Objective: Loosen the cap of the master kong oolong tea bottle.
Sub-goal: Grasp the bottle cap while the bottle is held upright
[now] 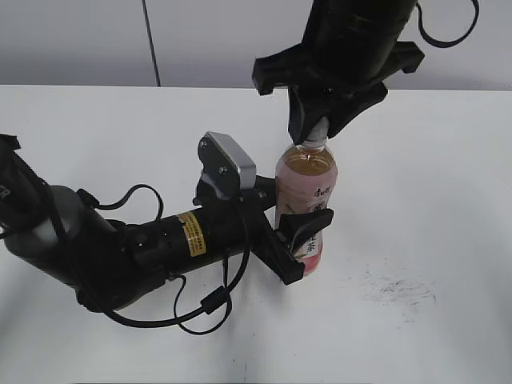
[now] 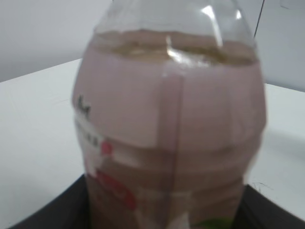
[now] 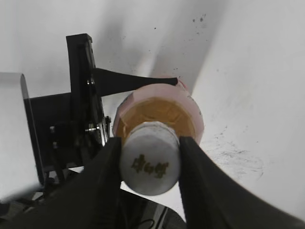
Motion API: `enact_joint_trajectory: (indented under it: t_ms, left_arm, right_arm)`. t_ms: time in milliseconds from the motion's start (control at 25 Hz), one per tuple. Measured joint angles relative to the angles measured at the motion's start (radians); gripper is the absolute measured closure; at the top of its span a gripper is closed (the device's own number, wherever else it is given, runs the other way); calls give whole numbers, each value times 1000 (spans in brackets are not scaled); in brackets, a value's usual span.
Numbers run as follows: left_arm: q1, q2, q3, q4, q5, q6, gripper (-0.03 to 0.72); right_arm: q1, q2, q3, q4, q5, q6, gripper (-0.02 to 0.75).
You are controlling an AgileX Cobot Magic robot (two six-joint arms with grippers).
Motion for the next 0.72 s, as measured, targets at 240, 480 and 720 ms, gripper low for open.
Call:
enact_joint_trajectory:
  t_ms: [240,480,720]
  left_arm:
    - [0,0,0,2,0,0,307]
    - [0,0,0,6,-1,5,307]
    - [0,0,0,8,-1,7,307]
  right_arm:
    - [0,0,0,-2,-1,-610,464]
    - [0,0,0,-2,1,-1190,464]
    - [0,-1,0,-2,1,-1264,449]
